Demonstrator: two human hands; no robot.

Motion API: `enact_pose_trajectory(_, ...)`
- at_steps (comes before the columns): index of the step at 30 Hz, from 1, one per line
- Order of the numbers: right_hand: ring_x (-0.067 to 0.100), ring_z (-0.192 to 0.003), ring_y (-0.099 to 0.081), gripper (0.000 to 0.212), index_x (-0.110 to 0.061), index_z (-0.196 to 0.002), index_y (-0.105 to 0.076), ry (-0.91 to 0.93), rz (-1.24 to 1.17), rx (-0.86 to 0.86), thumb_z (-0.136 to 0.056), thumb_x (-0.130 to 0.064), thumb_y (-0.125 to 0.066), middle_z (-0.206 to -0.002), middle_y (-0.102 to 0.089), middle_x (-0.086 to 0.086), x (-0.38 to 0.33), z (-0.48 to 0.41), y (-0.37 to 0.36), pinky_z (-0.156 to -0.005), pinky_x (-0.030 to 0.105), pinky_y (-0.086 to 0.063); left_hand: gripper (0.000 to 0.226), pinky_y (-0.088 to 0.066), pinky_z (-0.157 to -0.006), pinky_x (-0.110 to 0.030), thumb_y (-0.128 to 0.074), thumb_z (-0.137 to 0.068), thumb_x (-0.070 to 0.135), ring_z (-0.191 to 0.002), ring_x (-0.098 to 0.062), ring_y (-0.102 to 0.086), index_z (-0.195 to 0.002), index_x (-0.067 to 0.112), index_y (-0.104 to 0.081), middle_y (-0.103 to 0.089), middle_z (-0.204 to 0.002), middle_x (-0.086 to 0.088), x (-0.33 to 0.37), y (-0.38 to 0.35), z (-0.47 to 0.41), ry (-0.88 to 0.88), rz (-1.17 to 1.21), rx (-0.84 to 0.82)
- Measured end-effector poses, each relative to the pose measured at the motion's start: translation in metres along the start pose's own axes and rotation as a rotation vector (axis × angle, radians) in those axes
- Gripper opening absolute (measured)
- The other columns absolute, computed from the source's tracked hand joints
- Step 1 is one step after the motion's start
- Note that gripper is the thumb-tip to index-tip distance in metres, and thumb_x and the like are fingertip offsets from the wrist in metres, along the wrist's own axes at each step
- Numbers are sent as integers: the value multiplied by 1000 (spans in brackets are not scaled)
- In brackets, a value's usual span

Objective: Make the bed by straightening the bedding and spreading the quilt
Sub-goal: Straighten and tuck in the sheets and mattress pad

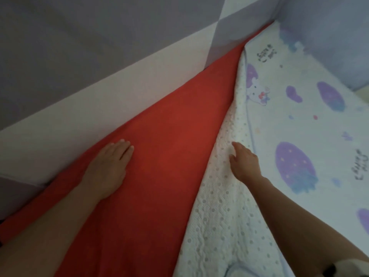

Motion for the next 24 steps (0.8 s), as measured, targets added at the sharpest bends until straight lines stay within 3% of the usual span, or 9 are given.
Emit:
enact_pose_trajectory(4,35,-126,-44,47,-11,-141,-30,-379,-42,-152,-97,-20,-42,-141,-43,15,99,42,-31,-103,46,-34,58,-53,-87,-44,-37,-68,18,-107,-31,-64,-117,4,-65,-65,-118,-15,109,7,-14,-177,162,36)
enact_pose_trajectory(6,36,-127,-43,49,-11,-141,-26,-533,-97,-250,-97,-23,-43,-140,-42,17,138,67,-59,-106,47,-33,56,-55,-83,-38,-36,-69,18,-103,-26,-66,-115,8,-66,-67,-114,-9,167,7,-15,-247,279,51)
enact_pose_trajectory(8,38,-127,-43,53,-9,-140,-25,-603,-163,-318,-95,-26,-48,-140,-41,19,165,89,-88,-107,49,-33,50,-52,-91,-34,-45,-76,9,-113,-23,-60,-124,8,-60,-61,-124,-6,225,5,-16,-301,403,48)
enact_pose_trajectory(11,37,-126,-41,55,-9,-138,-28,-577,-150,-307,-93,-27,-53,-138,-37,18,179,106,-104,-104,49,-36,56,-31,-109,-32,-43,-91,7,-137,-17,-32,-146,14,-34,-35,-149,-1,285,-22,-14,-298,428,-146)
enact_pose_trajectory(14,37,-121,-45,47,-7,-133,-34,-528,-200,-270,-92,-20,-53,-131,-42,19,185,111,-103,-97,44,-39,60,-22,-113,-30,-41,-94,9,-144,-18,-18,-151,16,-21,-20,-156,-2,308,-48,-9,-252,344,-223)
enact_pose_trajectory(16,36,-111,-53,40,-3,-124,-39,-497,-296,-292,-90,-17,-54,-122,-52,20,188,113,-104,-84,34,-42,61,-16,-116,-31,-37,-96,9,-147,-17,-8,-152,15,-13,-9,-160,-2,305,-63,-4,-199,281,-272)
enact_pose_trajectory(19,26,-91,-53,22,-9,-102,-47,-478,-414,-329,-84,-13,-59,-108,-56,16,193,120,-99,-71,28,-37,62,-9,-119,-32,-35,-98,12,-148,-15,5,-153,16,-5,7,-161,2,294,-77,3,-160,186,-375)
enact_pose_trajectory(21,19,-77,-48,15,-11,-86,-47,-447,-523,-342,-80,-9,-61,-96,-54,12,191,121,-91,-62,26,-36,64,-7,-118,-32,-36,-98,12,-147,-14,8,-153,16,-3,10,-160,3,287,-80,4,-149,175,-414)
enact_pose_trajectory(24,22,-69,-52,19,-3,-98,-52,-395,-771,-384,-81,1,-59,-89,-55,16,176,123,-75,-57,26,-38,60,-12,-120,-32,-37,-98,11,-148,-15,0,-152,14,-13,-1,-161,1,282,-75,-1,-127,258,-398)
Point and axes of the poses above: each hand's wrist, its own z-axis away from the middle knuckle, its own y-axis out of the back of the hand, x = y × z, the point moved 8 cm from there along -z, towards the middle knuckle
